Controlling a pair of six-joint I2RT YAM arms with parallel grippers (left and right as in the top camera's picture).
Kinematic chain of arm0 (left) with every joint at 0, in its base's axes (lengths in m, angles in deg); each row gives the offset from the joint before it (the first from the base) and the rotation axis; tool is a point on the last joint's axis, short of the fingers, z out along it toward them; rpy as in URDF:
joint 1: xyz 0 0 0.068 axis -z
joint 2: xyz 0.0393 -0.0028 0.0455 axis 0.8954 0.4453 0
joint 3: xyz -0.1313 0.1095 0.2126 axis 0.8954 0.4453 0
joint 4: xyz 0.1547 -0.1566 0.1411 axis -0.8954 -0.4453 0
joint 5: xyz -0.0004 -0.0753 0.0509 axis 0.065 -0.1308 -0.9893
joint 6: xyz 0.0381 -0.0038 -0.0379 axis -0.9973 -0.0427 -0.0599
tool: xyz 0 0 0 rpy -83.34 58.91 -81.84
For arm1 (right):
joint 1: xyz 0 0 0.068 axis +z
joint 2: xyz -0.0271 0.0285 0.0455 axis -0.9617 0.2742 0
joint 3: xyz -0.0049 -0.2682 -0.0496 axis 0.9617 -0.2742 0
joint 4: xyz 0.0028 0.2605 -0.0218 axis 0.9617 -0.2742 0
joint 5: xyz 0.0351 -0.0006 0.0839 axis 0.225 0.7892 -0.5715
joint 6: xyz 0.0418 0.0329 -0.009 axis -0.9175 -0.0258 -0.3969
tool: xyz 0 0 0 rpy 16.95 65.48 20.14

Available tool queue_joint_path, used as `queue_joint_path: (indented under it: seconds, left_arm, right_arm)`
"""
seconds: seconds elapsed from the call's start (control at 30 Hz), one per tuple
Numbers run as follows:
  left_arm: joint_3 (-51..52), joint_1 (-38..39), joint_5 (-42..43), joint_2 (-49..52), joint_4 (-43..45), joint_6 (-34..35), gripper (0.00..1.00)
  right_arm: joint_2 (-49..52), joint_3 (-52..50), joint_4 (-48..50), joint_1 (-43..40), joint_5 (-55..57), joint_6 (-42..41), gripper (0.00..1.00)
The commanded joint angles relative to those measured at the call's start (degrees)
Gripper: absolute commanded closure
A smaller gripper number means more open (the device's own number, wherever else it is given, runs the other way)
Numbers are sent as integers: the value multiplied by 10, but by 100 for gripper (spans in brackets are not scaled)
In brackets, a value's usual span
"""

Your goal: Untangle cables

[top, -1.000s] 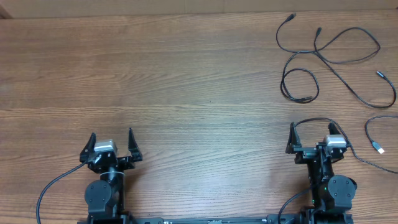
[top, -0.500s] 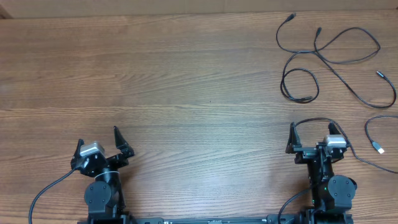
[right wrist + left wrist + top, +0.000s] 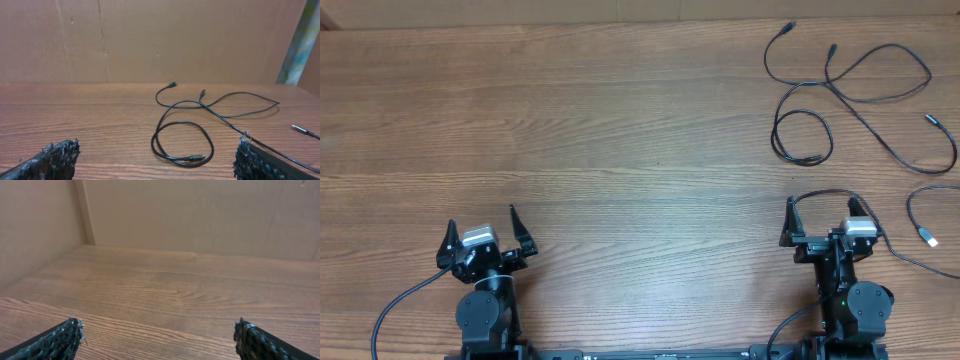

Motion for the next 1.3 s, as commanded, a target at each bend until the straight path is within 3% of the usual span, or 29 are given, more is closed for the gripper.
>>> queue_joint_path:
  seconds: [0.0, 0.23, 0.8, 1.27]
  left_arm:
    - [3, -3, 29, -7, -2, -25, 0]
    - [3, -3, 64, -7, -6, -25, 1]
    - [4, -3, 27, -7, -4, 45, 1]
    - [4, -3, 27, -7, -2, 42, 0]
  right_arm:
    - [-6, -6, 3, 3, 5, -2, 0]
    - [-6, -6, 3, 3, 5, -2, 0]
    - [-6, -6, 3, 3, 5, -2, 0]
    - [-6, -6, 3, 3, 5, -2, 0]
